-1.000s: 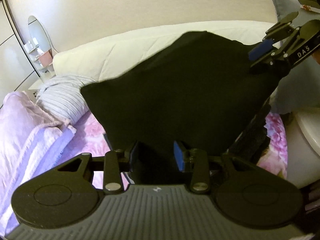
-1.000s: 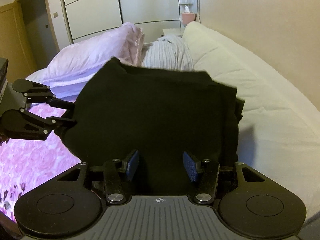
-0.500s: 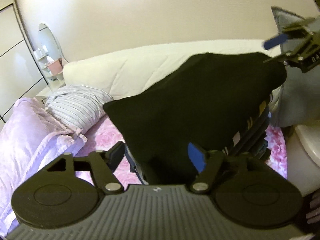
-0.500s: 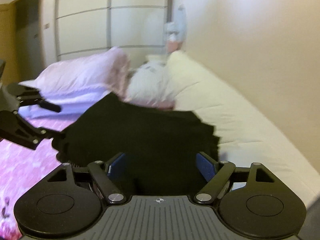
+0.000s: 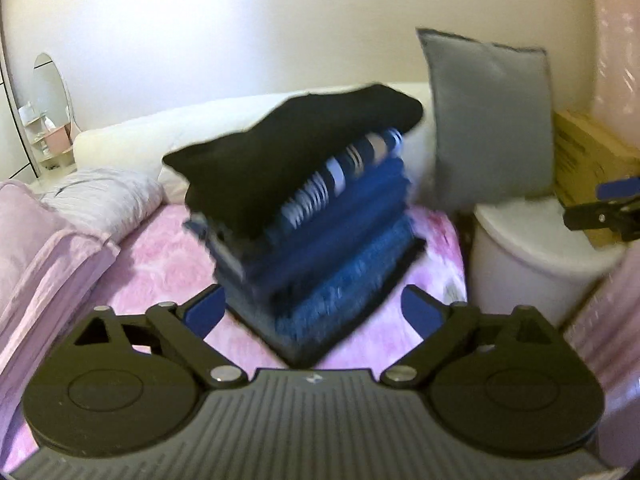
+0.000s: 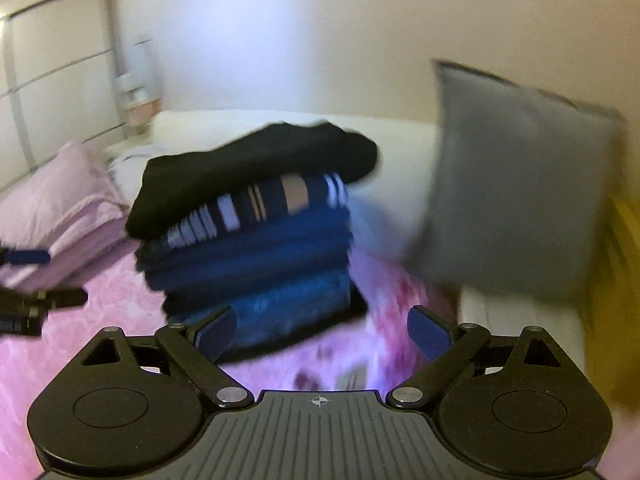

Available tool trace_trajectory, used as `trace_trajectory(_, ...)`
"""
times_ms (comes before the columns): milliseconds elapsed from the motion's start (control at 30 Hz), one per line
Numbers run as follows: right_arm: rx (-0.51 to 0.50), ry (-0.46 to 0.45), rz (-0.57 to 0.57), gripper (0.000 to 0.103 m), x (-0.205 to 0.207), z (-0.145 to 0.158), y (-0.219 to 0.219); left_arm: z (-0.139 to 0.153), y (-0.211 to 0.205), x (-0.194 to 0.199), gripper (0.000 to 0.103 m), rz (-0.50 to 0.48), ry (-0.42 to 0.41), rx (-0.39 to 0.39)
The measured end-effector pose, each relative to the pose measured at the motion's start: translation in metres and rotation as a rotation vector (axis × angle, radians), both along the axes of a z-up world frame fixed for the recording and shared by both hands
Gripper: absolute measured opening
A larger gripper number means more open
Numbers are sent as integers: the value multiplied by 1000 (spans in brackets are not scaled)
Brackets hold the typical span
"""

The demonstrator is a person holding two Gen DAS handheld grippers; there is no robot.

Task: Fold clothes

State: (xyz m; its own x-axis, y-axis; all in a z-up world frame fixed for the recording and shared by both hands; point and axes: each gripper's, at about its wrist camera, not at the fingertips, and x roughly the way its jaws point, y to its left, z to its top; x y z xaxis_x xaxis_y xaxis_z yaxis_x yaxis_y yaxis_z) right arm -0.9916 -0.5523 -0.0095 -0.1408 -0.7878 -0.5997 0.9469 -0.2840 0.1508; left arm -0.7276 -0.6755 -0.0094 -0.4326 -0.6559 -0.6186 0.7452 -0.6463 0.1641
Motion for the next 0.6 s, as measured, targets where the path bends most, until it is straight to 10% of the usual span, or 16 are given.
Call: trace_trajectory(600, 109, -31, 1, 95, 88, 53, 95, 40, 103, 32, 97, 81, 42, 46)
